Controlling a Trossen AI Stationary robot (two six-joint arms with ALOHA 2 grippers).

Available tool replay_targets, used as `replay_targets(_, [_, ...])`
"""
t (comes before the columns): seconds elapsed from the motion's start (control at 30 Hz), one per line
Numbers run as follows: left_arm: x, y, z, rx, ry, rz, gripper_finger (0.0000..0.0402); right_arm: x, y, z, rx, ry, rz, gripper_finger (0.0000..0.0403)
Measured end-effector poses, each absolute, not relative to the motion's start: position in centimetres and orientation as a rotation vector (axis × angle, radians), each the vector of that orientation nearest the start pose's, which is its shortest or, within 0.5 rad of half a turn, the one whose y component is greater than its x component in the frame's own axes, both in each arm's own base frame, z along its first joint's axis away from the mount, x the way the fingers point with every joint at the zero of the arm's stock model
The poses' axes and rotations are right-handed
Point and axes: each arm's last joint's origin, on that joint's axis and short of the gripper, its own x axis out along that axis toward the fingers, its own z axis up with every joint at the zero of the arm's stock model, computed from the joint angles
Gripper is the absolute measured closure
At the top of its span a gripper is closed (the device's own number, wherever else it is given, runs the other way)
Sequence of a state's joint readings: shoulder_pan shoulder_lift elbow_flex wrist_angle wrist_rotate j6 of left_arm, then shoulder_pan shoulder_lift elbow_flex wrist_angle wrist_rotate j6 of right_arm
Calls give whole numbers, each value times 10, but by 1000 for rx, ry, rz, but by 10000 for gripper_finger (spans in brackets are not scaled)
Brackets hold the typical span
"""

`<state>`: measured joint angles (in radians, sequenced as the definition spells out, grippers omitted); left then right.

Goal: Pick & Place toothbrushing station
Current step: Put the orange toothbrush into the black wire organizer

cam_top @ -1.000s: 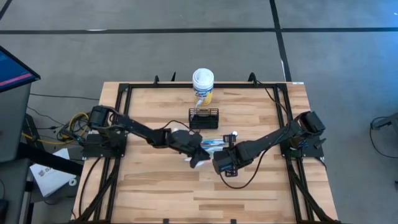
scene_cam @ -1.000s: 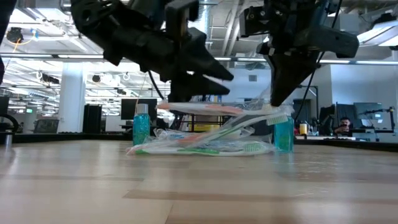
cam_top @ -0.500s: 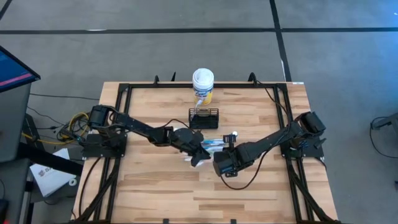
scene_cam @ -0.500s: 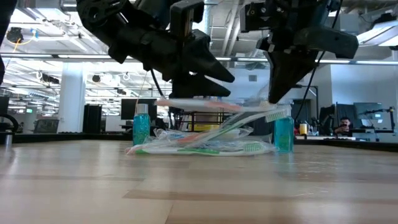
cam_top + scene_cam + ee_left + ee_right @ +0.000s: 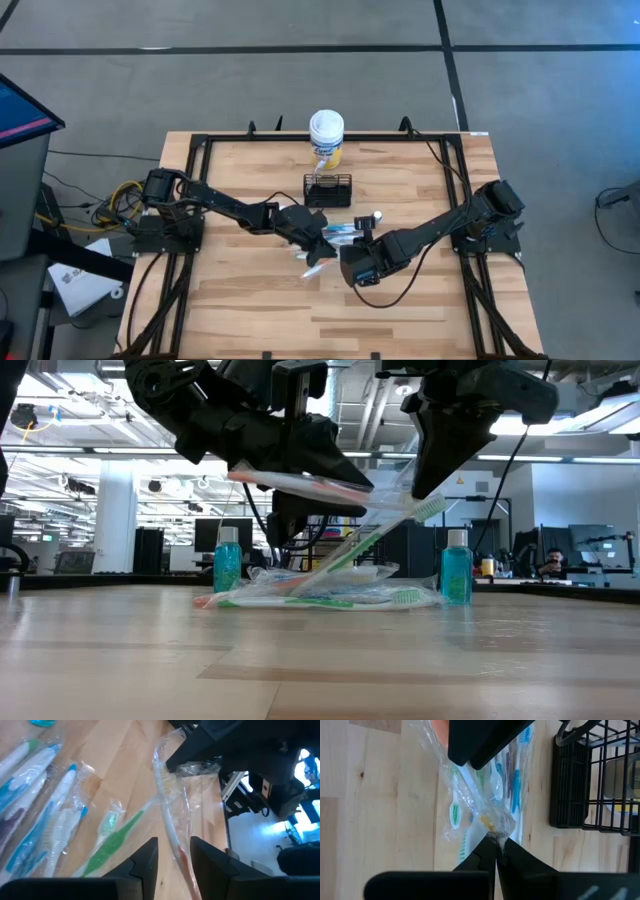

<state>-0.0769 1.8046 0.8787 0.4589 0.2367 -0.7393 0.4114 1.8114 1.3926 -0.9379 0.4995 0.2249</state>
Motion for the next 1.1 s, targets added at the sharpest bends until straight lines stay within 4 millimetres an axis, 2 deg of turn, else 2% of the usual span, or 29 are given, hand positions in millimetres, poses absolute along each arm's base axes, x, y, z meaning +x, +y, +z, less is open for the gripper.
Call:
replay_targets(0.27, [362, -31, 160, -801, 542, -137, 293, 327, 128, 224, -401, 1187, -210, 403])
replay_targets(0.37, [363, -32, 152, -825, 574, -141, 293, 328, 127, 224, -414, 1177, -228, 403])
replay_targets(0.6, [377, -37, 137, -852, 632, -189, 293, 328, 127, 224, -413, 1177, -229, 403])
replay_targets(0.73, [385, -34, 143, -853, 601, -195, 296, 328, 127, 224, -412, 1177, -230, 403])
replay_targets(0.87, [386, -29, 144, -848, 592, -188, 324, 328, 128, 224, -413, 1178, -230, 403])
replay_targets(1.0, [385, -28, 142, -841, 605, -170, 384, 328, 128, 224, -411, 1175, -229, 401])
replay_targets(1.1, [385, -29, 142, -841, 610, -183, 389, 328, 129, 224, -416, 1177, -212, 393])
